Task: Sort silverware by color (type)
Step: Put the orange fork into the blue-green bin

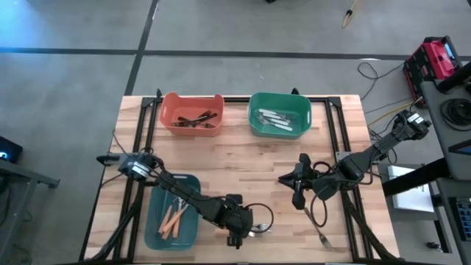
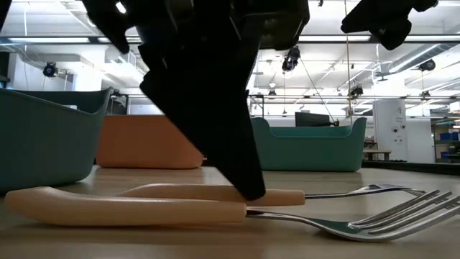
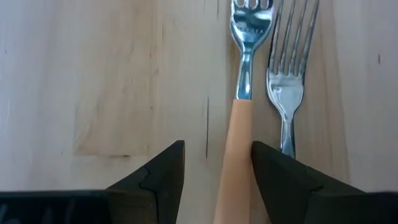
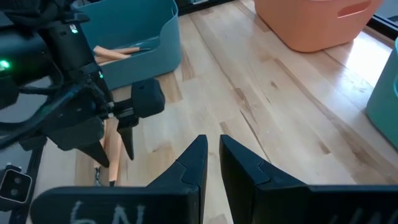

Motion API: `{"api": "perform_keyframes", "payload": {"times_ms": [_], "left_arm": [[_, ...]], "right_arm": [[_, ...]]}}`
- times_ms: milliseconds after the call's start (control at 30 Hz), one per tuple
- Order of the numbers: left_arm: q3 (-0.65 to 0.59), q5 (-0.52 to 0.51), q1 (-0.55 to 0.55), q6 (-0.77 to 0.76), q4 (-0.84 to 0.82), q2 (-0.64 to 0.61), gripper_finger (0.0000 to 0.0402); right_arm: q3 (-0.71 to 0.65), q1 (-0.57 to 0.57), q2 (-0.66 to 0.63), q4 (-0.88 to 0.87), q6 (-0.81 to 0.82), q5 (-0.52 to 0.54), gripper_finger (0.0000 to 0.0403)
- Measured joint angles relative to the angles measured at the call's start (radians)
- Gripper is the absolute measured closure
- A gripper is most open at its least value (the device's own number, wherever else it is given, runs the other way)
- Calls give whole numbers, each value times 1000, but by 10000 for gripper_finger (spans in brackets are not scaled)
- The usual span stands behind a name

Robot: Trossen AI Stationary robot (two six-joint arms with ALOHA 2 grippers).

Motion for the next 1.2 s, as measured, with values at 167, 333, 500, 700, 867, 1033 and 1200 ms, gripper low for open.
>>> {"api": "perform_keyframes", "payload": {"times_ms": [167,333,500,700,867,1033,1200], "left_arm": [[-5,3,12,6,-3,0,233],[-8,19,32,48,7,0,233],[-39,95,59,105,78,0,241],[-46,129,71,103,84,0,265],[-48,130,75,103,84,0,294],[-48,130,78,103,83,0,322],[-48,134,87,113,84,0,327]], "right_arm": [[0,0,0,-20,0,0,370],[0,0,0,-30,0,0,370],[1,0,0,-29,5,0,370],[1,0,0,-29,7,0,370],[1,0,0,-27,12,0,370],[1,0,0,-27,12,0,370],[1,0,0,-25,17,0,370]]}}
